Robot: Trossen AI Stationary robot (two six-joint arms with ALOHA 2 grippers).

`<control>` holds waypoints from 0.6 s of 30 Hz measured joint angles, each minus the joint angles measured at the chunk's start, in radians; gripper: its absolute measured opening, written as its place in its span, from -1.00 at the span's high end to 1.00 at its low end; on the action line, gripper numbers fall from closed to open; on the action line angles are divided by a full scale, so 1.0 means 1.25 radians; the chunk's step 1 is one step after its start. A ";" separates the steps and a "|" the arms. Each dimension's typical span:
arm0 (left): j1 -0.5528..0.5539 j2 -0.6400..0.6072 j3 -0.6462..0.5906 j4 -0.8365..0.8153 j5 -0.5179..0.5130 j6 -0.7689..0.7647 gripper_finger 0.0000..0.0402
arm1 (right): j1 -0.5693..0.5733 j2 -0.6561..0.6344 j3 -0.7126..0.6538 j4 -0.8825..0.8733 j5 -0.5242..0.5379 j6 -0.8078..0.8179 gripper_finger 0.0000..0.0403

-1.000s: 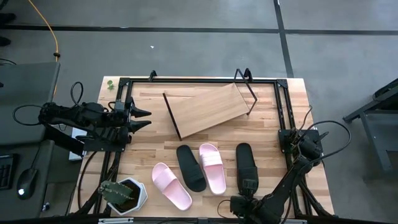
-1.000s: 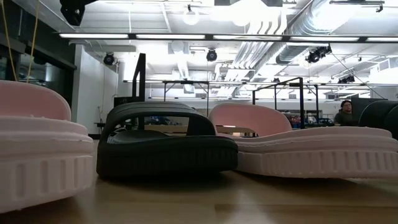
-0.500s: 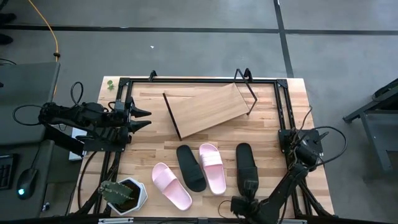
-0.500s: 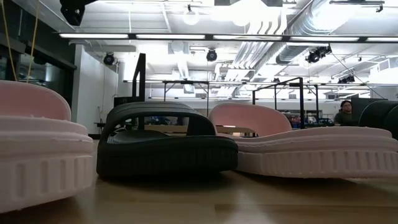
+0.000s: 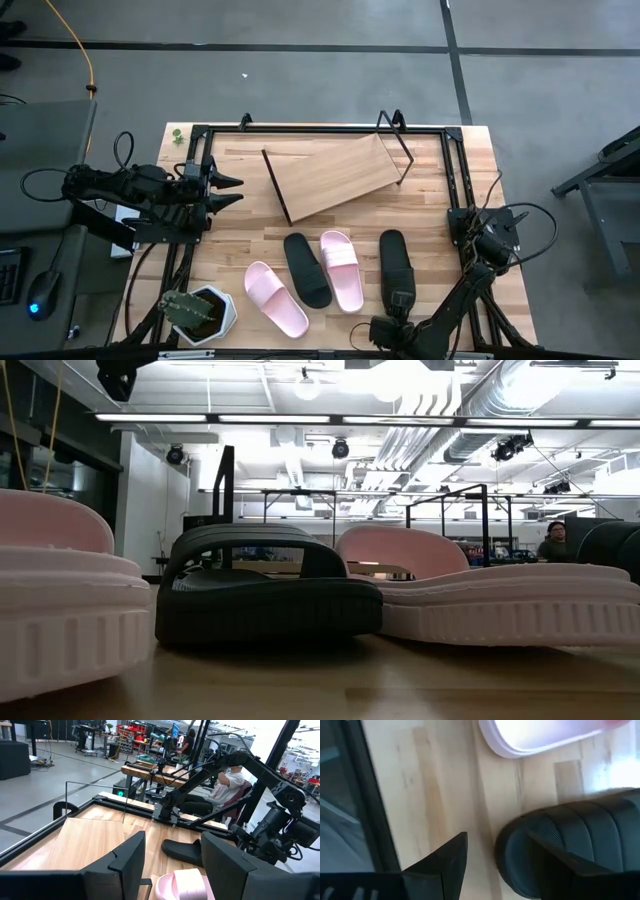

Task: Pick and place slides into the shelf
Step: Put the right black slipper on the shelf

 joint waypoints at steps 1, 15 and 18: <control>0.000 0.000 0.000 0.000 0.000 0.000 0.12 | 0.000 0.000 0.000 0.006 0.000 -0.004 0.07; 0.000 0.000 0.000 0.000 0.000 0.000 0.12 | 0.027 0.003 0.000 -0.100 0.058 -0.010 0.07; 0.000 0.000 0.000 0.000 0.000 0.000 0.12 | 0.029 0.017 0.000 -0.151 0.053 0.024 0.07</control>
